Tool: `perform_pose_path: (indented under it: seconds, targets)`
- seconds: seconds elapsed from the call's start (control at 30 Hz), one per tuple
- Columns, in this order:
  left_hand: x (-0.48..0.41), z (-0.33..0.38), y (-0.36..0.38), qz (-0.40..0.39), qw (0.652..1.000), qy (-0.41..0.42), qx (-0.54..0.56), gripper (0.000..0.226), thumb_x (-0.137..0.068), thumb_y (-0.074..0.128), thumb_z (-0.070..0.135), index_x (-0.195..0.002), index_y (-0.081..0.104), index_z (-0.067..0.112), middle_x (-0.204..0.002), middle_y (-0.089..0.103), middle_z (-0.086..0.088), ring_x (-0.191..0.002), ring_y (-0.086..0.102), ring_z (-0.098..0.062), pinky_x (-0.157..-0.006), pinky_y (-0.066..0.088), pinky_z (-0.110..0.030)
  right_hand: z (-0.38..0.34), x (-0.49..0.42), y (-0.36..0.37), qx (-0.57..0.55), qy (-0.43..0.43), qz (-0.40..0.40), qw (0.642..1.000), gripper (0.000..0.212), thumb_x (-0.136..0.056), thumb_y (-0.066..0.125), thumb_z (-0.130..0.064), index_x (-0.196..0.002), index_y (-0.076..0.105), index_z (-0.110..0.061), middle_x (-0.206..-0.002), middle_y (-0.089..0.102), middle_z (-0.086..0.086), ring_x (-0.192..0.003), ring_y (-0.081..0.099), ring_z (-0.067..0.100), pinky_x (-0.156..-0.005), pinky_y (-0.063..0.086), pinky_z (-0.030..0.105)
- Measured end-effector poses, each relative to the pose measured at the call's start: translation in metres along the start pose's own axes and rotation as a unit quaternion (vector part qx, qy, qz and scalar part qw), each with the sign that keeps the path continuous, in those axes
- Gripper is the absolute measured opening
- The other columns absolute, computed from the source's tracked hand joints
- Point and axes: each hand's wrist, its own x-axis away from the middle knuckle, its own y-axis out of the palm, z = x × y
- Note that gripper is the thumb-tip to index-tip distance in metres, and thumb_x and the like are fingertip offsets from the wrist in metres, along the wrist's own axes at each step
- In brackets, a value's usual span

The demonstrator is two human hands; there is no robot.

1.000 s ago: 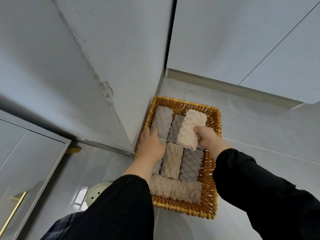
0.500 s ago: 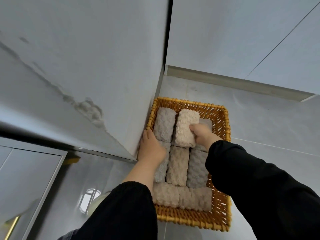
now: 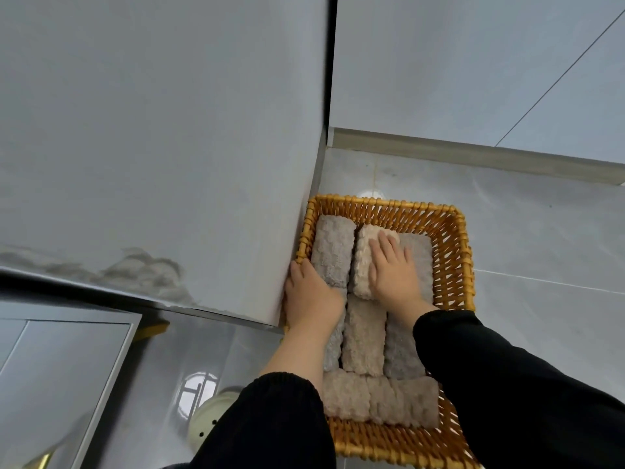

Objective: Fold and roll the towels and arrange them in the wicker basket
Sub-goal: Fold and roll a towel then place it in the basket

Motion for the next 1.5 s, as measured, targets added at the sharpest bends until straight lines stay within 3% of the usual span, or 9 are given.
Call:
perform_pose_path:
  seconds: [0.1,0.37,0.57,0.67,0.9,1.07,1.27,1.37,1.5]
  targets:
    - [0.003,0.0,0.0,0.008,1.0,0.004,-0.01,0.075,-0.092,0.052,0.028,-0.151,0.009,0.009,-0.16,0.004,-0.007,-0.145,0.01,-0.027,-0.118,0.016,-0.039,-0.004,-0.001,0.011,0.014,0.015,-0.078,0.997,0.069,-0.094,0.005,-0.049,-0.153,0.008,-0.013,-0.161,0.0,0.007,-0.148,-0.003,0.021,-0.118,-0.002,0.043]
    - [0.004,-0.001,0.0,-0.001,0.999,0.009,-0.036,0.078,-0.095,0.047,0.033,-0.152,0.0,0.008,-0.16,-0.005,-0.007,-0.147,0.002,-0.026,-0.118,0.011,-0.037,-0.02,-0.022,0.013,0.052,-0.001,-0.16,0.986,0.066,-0.099,0.015,-0.046,-0.153,-0.004,-0.013,-0.16,-0.011,0.008,-0.147,-0.01,0.023,-0.119,-0.001,0.049]
    - [0.007,-0.012,-0.007,-0.029,0.999,0.038,-0.015,0.08,-0.095,0.051,0.024,-0.152,-0.003,0.009,-0.161,-0.008,-0.004,-0.148,-0.001,-0.021,-0.118,0.006,-0.031,-0.022,-0.008,-0.008,0.005,0.007,-0.058,0.998,0.06,-0.1,0.019,-0.043,-0.151,0.017,-0.011,-0.16,0.009,0.01,-0.148,0.004,0.024,-0.118,0.002,0.046]
    - [0.014,-0.014,-0.013,-0.044,0.997,0.057,0.01,0.076,-0.093,0.051,0.02,-0.153,0.004,0.009,-0.161,0.002,-0.005,-0.147,0.007,-0.021,-0.12,0.011,-0.034,-0.023,0.003,-0.024,-0.031,0.015,-0.018,0.999,0.058,-0.1,0.023,-0.043,-0.149,0.025,-0.011,-0.158,0.017,0.01,-0.147,0.009,0.024,-0.118,0.005,0.046]
    - [0.045,-0.009,-0.029,-0.053,0.996,0.072,0.01,0.066,-0.09,0.051,0.023,-0.149,0.024,0.014,-0.154,0.027,-0.005,-0.137,0.032,-0.023,-0.113,0.031,-0.041,-0.04,0.032,-0.063,-0.086,0.029,-0.028,0.996,0.057,-0.101,0.027,-0.04,-0.149,0.023,-0.008,-0.158,0.02,0.01,-0.146,0.013,0.022,-0.12,0.009,0.045]
    - [0.083,0.024,-0.062,-0.047,0.992,0.1,0.058,0.052,-0.093,0.05,0.012,-0.143,0.034,0.012,-0.145,0.038,-0.005,-0.131,0.038,-0.021,-0.096,0.027,-0.02,-0.046,0.051,-0.1,-0.112,-0.009,0.005,0.994,0.054,-0.1,0.036,-0.031,-0.148,0.026,-0.009,-0.156,0.023,0.01,-0.146,0.015,0.022,-0.119,0.014,0.044]
    - [0.128,0.061,-0.096,-0.014,0.983,0.166,0.073,0.06,-0.094,0.05,0.015,-0.149,0.025,0.011,-0.152,0.03,-0.004,-0.14,0.029,-0.02,-0.11,0.025,-0.026,-0.047,0.072,-0.174,-0.125,-0.05,0.079,0.988,0.05,-0.099,0.041,-0.022,-0.145,0.03,-0.007,-0.154,0.027,0.012,-0.144,0.02,0.025,-0.118,0.015,0.043]
    - [0.156,0.064,-0.116,0.011,0.976,0.198,0.093,0.047,-0.093,0.051,0.012,-0.139,0.041,0.015,-0.135,0.045,0.004,-0.129,0.042,-0.014,-0.096,0.033,-0.019,-0.054,0.085,-0.217,-0.133,-0.085,0.122,0.98,0.051,-0.098,0.044,-0.02,-0.145,0.031,-0.005,-0.154,0.025,0.015,-0.144,0.018,0.027,-0.119,0.013,0.041]
    - [0.197,0.059,-0.148,0.062,0.968,0.228,0.085,0.061,-0.098,0.048,0.017,-0.151,0.019,0.017,-0.157,0.022,0.002,-0.142,0.022,-0.012,-0.108,0.018,-0.019,-0.078,0.109,-0.273,-0.18,-0.155,0.221,0.946,0.049,-0.091,0.048,-0.008,-0.14,0.039,-0.005,-0.153,0.028,0.013,-0.144,0.018,0.026,-0.119,0.014,0.044]
